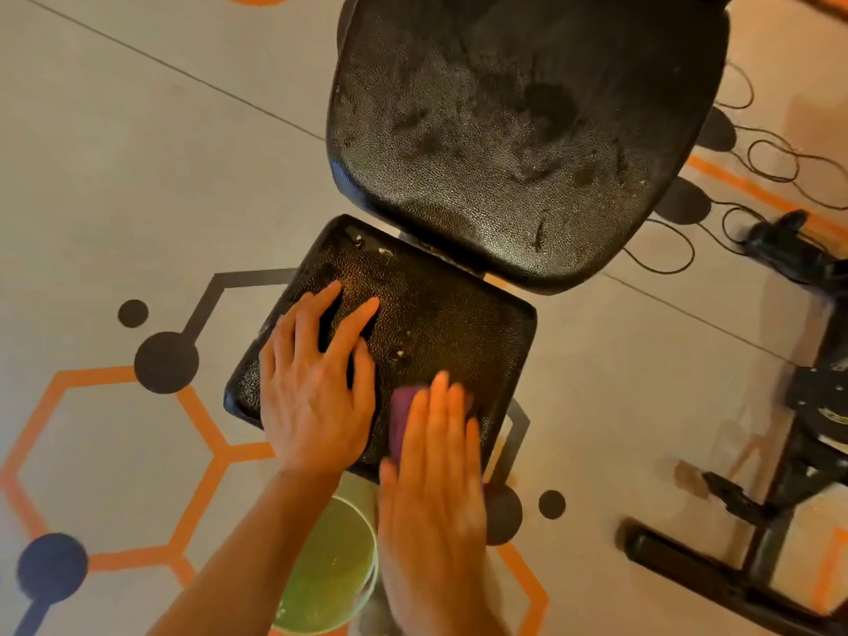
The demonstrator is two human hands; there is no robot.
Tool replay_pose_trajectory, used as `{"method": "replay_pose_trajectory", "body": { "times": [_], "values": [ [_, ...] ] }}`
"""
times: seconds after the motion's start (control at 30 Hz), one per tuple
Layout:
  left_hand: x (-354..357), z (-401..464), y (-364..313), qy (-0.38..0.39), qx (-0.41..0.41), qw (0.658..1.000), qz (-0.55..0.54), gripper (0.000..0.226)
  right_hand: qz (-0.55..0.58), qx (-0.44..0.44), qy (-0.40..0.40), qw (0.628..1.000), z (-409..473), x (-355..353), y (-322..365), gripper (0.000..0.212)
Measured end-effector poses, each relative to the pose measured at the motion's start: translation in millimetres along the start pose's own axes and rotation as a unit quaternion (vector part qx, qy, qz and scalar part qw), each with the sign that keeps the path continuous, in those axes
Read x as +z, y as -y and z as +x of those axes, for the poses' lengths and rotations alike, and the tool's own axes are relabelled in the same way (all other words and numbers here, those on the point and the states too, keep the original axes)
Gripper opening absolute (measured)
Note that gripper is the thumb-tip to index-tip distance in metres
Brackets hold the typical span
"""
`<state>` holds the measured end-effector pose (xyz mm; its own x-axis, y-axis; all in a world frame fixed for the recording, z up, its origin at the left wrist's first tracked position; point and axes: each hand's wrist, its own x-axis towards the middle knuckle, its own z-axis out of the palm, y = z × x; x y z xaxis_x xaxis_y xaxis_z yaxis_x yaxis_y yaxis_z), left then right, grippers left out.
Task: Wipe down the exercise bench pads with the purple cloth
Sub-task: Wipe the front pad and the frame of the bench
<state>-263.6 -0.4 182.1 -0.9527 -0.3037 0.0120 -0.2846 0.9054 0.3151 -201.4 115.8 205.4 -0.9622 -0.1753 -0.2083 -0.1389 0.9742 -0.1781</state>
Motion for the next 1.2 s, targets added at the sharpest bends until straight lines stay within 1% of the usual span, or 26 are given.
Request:
{"method": "replay_pose_trajectory", "body": {
  "times": [0.03, 0.07, 0.1, 0.17, 0.23, 0.3, 0.4, 0.47, 0.53, 0.6, 0.63, 0.67, 0.7, 0.8, 0.83, 0.87, 0.9, 0.97, 1.0, 1.03, 1.07, 1.13, 1.2],
  "values": [
    [0, 0, 0, 0.0, 0.002, 1.0, 0.0, 0.038, 0.011, -0.022, 0.012, 1.0, -12, 0, -3, 0.065],
    [1, -1, 1, 0.0, 0.003, 1.0, 0.0, 0.039, 0.011, -0.041, 0.017, 0.999, -6, 2, -10, 0.065],
    [0, -1, 1, 0.001, 0.002, 1.0, 0.0, 0.039, -0.001, -0.039, 0.024, 0.999, 17, 2, -20, 0.064],
    [-1, -1, 0, 0.001, 0.003, 1.0, -0.004, 0.039, -0.006, -0.007, 0.015, 1.0, 79, -6, -35, 0.061],
    [-1, 0, 0, 0.001, -0.001, 1.0, -0.005, 0.039, 0.004, 0.047, -0.041, 0.998, 120, -9, -42, 0.058],
    [-1, -1, 0, 0.004, -0.003, 1.0, -0.004, 0.039, 0.021, 0.067, -0.053, 0.996, 106, -2, -30, 0.058],
    [-2, 1, -1, 0.016, -0.007, 1.0, -0.011, 0.04, 0.013, 0.005, -0.013, 1.0, 23, 3, -4, 0.058],
    [-2, 0, -1, 0.024, -0.013, 1.0, -0.016, 0.04, 0.037, -0.031, 0.006, 0.999, 13, 8, -7, 0.055],
    [-3, 1, -1, 0.028, -0.015, 0.999, -0.022, 0.04, 0.044, 0.005, -0.009, 0.999, 58, 7, -14, 0.053],
    [-2, 1, 1, 0.025, -0.014, 0.999, -0.03, 0.04, 0.046, 0.078, -0.061, 0.994, 108, 2, -15, 0.054],
    [-2, 1, 1, 0.025, -0.014, 0.999, -0.034, 0.04, 0.056, 0.107, -0.073, 0.99, 117, 2, -12, 0.054],
    [-2, 1, 1, 0.027, -0.013, 0.999, -0.045, 0.04, 0.066, 0.122, -0.074, 0.988, 111, 5, -6, 0.053],
    [-3, 1, 1, 0.03, -0.014, 0.997, -0.066, 0.04, 0.069, 0.117, -0.067, 0.988, 93, 7, 3, 0.053],
    [-14, 4, 5, 0.048, -0.029, 0.98, -0.19, 0.041, 0.026, 0.052, -0.012, 0.998, 6, 5, 29, 0.054],
    [-18, 4, 9, 0.054, -0.016, 0.973, -0.223, 0.042, 0.02, 0.036, 0.0, 0.999, -3, 4, 27, 0.054],
    [-23, 6, 16, 0.059, 0.015, 0.972, -0.228, 0.043, 0.03, 0.029, 0.008, 0.999, 8, 5, 18, 0.054],
    [-27, 9, 25, 0.062, 0.062, 0.974, -0.207, 0.044, 0.039, 0.043, 0.006, 0.998, 33, 4, 10, 0.054],
    [-26, 16, 45, 0.062, 0.148, 0.978, -0.135, 0.044, 0.05, 0.119, -0.037, 0.991, 103, -1, -3, 0.053],
    [-23, 20, 52, 0.064, 0.17, 0.978, -0.105, 0.043, 0.053, 0.162, -0.053, 0.984, 129, -3, -6, 0.053],
    [-20, 23, 57, 0.067, 0.183, 0.977, -0.082, 0.043, 0.049, 0.185, -0.063, 0.979, 138, -1, -4, 0.052],
    [-18, 24, 58, 0.068, 0.191, 0.977, -0.064, 0.043, 0.044, 0.179, -0.065, 0.981, 132, 3, 2, 0.052],
    [-14, 23, 56, 0.059, 0.206, 0.975, -0.049, 0.044, 0.018, 0.107, -0.03, 0.994, 78, 9, 25, 0.053],
    [-13, 23, 55, 0.055, 0.211, 0.975, -0.048, 0.044, 0.009, 0.043, 0.009, 0.999, 17, 8, 42, 0.053]
  ]
}}
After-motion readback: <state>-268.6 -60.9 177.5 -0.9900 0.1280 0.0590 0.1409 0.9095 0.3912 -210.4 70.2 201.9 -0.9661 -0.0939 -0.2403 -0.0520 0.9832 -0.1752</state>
